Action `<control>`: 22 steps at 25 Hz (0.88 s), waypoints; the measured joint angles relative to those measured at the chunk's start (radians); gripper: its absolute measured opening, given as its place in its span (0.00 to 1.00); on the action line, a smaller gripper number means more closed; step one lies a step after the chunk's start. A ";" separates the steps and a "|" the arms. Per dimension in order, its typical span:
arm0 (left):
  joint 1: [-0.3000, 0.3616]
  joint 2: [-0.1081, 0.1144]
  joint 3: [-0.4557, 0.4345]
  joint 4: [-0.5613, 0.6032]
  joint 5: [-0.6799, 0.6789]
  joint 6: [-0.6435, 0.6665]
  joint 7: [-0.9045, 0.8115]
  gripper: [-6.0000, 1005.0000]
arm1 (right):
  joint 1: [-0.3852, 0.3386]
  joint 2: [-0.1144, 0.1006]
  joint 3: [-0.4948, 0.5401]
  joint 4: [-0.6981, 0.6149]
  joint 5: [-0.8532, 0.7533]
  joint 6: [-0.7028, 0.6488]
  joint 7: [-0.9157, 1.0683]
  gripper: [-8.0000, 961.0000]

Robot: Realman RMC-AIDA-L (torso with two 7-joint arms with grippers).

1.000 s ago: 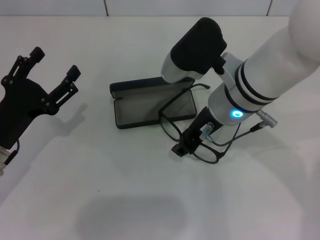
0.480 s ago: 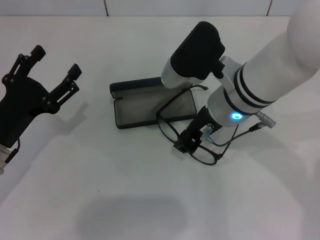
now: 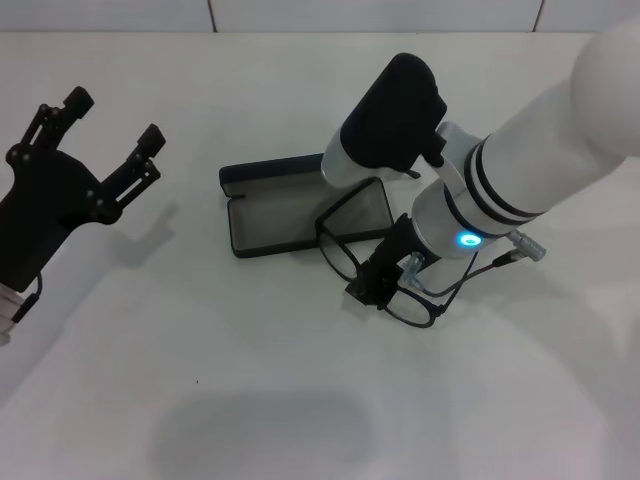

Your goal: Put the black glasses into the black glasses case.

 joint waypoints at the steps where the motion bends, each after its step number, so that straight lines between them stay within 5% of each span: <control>1: -0.001 0.000 0.000 0.000 0.000 0.000 0.000 0.88 | -0.003 0.000 -0.003 -0.003 0.001 0.004 -0.003 0.23; 9: -0.016 0.008 0.007 0.010 0.004 0.014 -0.030 0.88 | -0.023 0.000 0.002 -0.026 0.006 -0.018 -0.014 0.16; 22: -0.015 0.052 0.012 0.196 0.151 0.132 -0.412 0.88 | -0.344 -0.004 0.195 -0.256 0.025 -0.016 -0.270 0.12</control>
